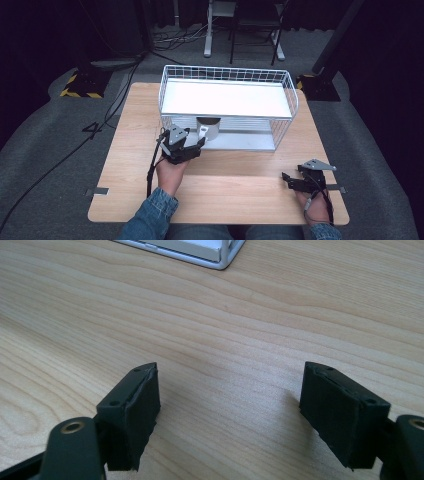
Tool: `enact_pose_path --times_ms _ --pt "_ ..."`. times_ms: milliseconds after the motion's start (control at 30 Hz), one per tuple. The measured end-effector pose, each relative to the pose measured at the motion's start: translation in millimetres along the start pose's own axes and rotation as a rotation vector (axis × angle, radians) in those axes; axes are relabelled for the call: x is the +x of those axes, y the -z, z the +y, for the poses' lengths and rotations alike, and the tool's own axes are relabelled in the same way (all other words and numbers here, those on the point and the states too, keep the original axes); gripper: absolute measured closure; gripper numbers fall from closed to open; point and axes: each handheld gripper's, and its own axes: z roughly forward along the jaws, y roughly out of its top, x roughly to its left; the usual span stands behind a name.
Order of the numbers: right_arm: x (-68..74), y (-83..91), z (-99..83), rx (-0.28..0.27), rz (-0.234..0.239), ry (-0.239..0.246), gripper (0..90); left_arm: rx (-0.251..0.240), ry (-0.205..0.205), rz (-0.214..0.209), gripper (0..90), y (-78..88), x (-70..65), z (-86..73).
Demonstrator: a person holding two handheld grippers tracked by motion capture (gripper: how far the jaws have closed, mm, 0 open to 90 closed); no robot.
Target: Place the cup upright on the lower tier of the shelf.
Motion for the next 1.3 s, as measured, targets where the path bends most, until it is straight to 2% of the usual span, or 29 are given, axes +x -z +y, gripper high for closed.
enact_pose_path --times_ms 200,300,467,900,1000,1067,1200,1300 --pt "0.0 0.0 0.0 0.000 0.001 0.000 24.4 -0.003 -0.014 -0.018 33.2 24.3 -3.3 -0.4" --pt "0.1 0.0 0.1 0.000 0.007 0.005 24.5 -0.007 -0.005 -0.025 33.1 35.6 -3.3 -3.2" --pt "0.1 0.0 0.1 0.000 0.007 0.005 24.4 -0.006 -0.012 -0.023 32.9 58.2 -2.1 -8.9" --pt "0.2 -0.5 0.5 0.000 0.010 0.009 24.3 0.006 -0.012 0.050 30.3 105.3 10.1 -30.4" --pt "0.2 -0.5 0.5 0.000 0.010 0.009 24.3 0.011 -0.011 0.076 28.8 121.6 15.4 -38.5" --pt "0.2 -0.5 0.5 0.000 0.010 0.008 24.4 0.016 -0.012 0.081 28.3 124.9 17.8 -41.3" --pt "0.2 -0.5 0.5 0.000 0.010 0.009 24.4 0.033 0.018 0.108 24.9 130.8 27.9 -53.8" --pt "0.3 -0.5 0.5 0.000 0.012 0.010 24.4 0.070 0.027 0.117 23.0 129.2 35.3 -61.5"
